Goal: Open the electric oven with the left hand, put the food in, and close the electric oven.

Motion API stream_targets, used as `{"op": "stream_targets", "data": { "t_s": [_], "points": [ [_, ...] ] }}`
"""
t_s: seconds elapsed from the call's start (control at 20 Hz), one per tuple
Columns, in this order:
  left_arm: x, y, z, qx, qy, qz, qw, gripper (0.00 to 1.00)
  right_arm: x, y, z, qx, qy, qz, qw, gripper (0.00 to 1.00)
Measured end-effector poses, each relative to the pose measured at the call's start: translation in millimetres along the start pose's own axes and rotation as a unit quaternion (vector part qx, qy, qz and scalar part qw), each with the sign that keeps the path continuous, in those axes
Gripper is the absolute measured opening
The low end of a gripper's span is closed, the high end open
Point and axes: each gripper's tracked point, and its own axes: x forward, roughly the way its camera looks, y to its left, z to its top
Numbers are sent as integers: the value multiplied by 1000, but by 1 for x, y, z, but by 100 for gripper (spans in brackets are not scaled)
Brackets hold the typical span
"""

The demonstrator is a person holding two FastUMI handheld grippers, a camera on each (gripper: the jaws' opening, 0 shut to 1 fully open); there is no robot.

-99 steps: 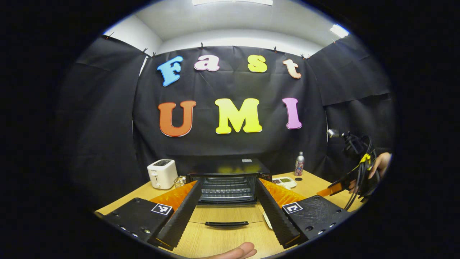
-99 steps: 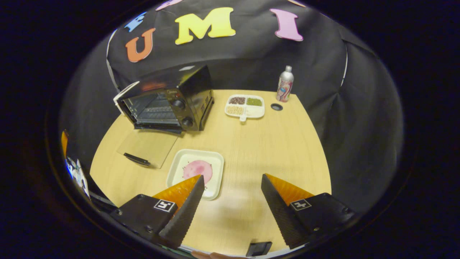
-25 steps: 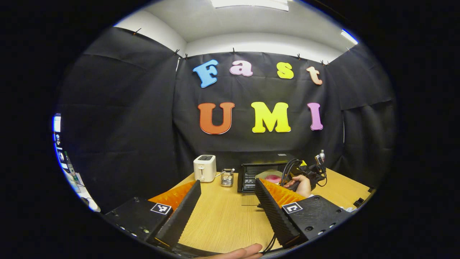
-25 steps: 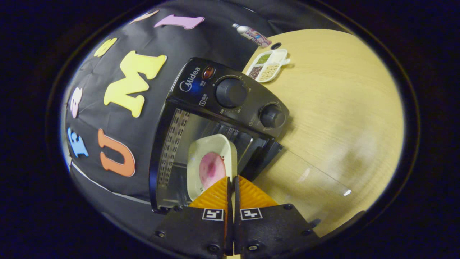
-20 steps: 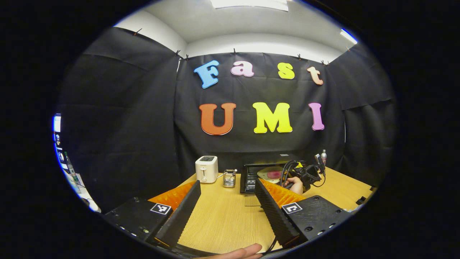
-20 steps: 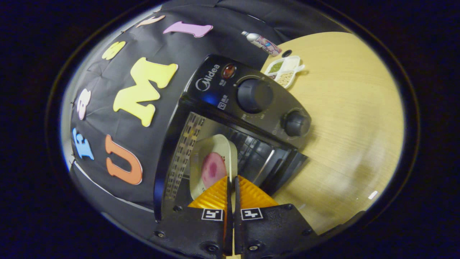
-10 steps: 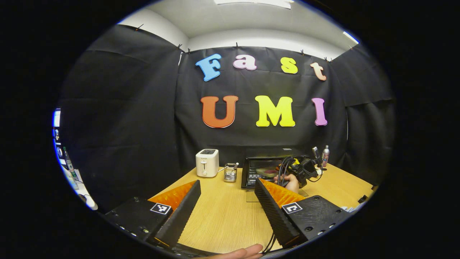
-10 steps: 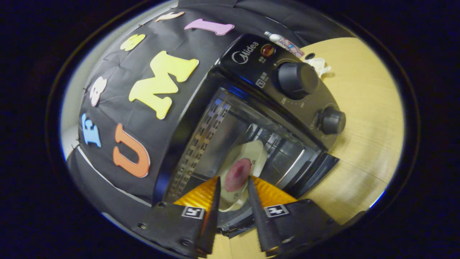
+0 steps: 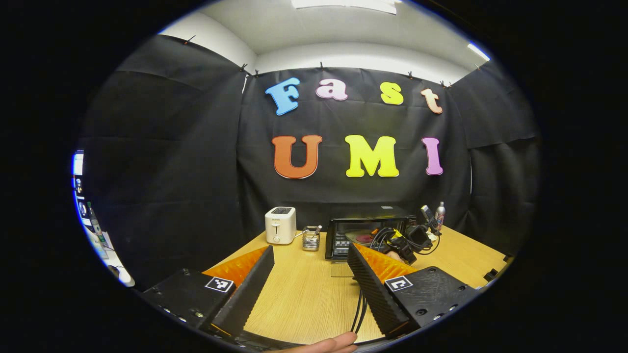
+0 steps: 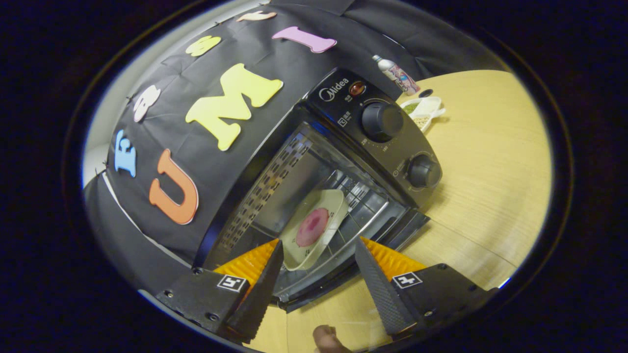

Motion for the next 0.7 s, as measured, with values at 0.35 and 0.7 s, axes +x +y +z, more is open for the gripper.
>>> {"op": "stream_targets", "data": {
  "t_s": [0.35,0.7],
  "points": [
    [7,0,-8,-3,16,14,1000,96,-50,-11,3,-89,10,-2,996,92],
    [18,-12,-35,-18,59,6,998,96,-124,12,37,-226,-22,42,973,92]
  ]
}}
